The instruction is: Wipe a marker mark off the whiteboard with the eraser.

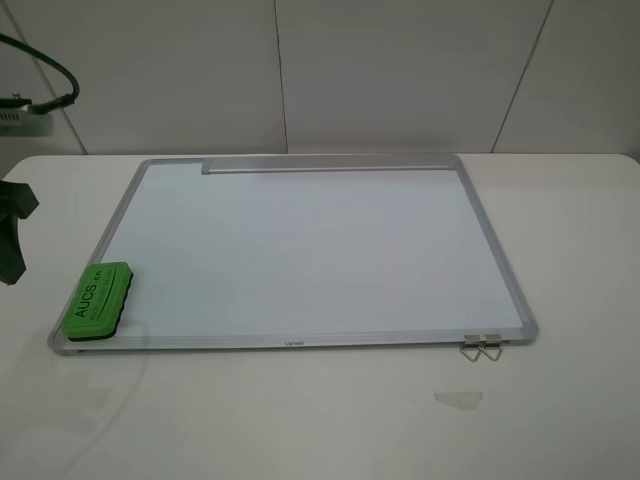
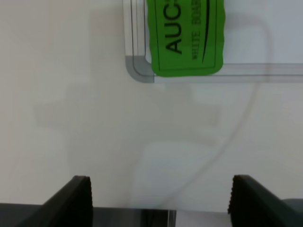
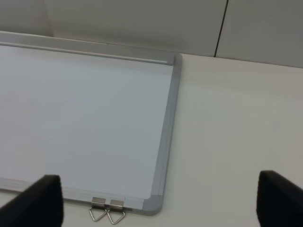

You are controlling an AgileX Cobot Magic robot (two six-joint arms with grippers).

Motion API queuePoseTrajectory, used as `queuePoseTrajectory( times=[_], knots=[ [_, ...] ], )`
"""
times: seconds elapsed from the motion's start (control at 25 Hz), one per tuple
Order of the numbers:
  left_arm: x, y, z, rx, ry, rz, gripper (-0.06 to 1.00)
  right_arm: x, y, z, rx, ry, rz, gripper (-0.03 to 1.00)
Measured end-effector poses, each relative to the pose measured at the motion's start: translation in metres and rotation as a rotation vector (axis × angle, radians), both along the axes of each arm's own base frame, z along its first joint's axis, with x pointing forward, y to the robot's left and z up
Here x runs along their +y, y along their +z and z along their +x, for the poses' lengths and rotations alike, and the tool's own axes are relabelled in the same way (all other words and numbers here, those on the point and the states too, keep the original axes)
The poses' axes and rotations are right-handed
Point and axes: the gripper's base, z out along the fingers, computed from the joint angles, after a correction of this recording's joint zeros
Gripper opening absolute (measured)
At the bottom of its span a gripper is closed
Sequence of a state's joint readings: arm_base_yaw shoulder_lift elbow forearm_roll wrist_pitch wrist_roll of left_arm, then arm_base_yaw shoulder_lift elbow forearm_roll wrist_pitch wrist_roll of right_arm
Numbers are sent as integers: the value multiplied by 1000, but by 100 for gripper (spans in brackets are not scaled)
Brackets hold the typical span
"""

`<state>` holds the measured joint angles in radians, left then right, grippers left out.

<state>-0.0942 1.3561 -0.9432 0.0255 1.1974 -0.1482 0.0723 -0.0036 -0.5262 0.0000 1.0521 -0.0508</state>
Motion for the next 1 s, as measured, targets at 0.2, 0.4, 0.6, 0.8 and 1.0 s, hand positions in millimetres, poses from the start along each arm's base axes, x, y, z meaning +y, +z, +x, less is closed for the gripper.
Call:
queuePoseTrajectory(
  times=[0.2,0.4,0.6,0.8,1.0],
  knots=[
    [5,1,-52,-50,-2,-5,62,0,0,0,0,0,0,82],
    [9,-1,-95,-162,-40,-15,62,0,0,0,0,0,0,82],
    [12,-4,-125,-377,-66,-28,62,0,0,0,0,0,0,82],
    [14,1,-153,-545,-87,-34,62,0,0,0,0,0,0,82],
    [16,9,-173,-687,-90,-40,62,0,0,0,0,0,0,82]
  ],
)
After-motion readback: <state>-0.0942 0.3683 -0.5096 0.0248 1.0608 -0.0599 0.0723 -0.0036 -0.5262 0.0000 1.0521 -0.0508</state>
